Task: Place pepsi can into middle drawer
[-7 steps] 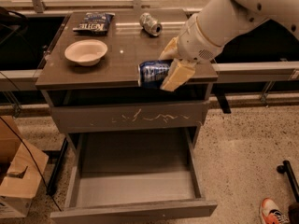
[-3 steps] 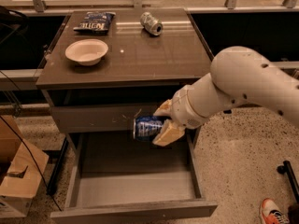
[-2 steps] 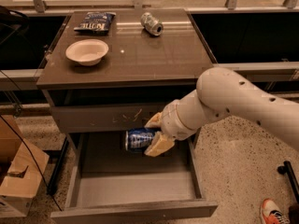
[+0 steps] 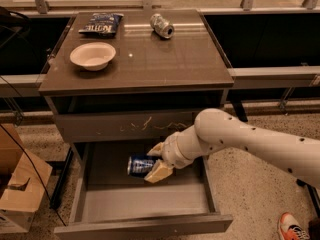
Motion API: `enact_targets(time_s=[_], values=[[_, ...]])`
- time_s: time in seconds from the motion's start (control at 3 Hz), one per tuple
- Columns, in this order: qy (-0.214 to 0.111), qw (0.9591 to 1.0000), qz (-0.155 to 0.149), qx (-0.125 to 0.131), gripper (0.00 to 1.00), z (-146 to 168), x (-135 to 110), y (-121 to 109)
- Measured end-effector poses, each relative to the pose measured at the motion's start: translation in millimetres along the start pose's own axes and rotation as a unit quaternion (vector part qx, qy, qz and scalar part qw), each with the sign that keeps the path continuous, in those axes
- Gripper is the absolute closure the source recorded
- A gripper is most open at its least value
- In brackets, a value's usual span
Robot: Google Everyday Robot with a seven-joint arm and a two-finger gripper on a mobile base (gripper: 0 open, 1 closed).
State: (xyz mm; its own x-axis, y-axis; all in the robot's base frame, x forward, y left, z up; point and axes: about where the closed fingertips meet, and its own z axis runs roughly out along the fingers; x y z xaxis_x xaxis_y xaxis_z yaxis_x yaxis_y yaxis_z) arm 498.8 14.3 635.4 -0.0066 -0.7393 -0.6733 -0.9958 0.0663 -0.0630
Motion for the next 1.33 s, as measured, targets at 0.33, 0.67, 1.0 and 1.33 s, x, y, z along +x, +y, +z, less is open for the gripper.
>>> enact_targets(time_s=[0.33,0.67,1.0,1.33], values=[[-0.013,0.9995,0.027,-0.009,1.00,30.7,19.4,-2.7],[-0.014,0.9994,0.029,-0.012,1.00,33.7,21.3,-1.6],[-0.008,0.9991,0.041,-0.012,1.00,42.2,29.6,-2.6],[0.002,0.9978,0.066,-0.009,1.00,70.4,52.6,-5.4]])
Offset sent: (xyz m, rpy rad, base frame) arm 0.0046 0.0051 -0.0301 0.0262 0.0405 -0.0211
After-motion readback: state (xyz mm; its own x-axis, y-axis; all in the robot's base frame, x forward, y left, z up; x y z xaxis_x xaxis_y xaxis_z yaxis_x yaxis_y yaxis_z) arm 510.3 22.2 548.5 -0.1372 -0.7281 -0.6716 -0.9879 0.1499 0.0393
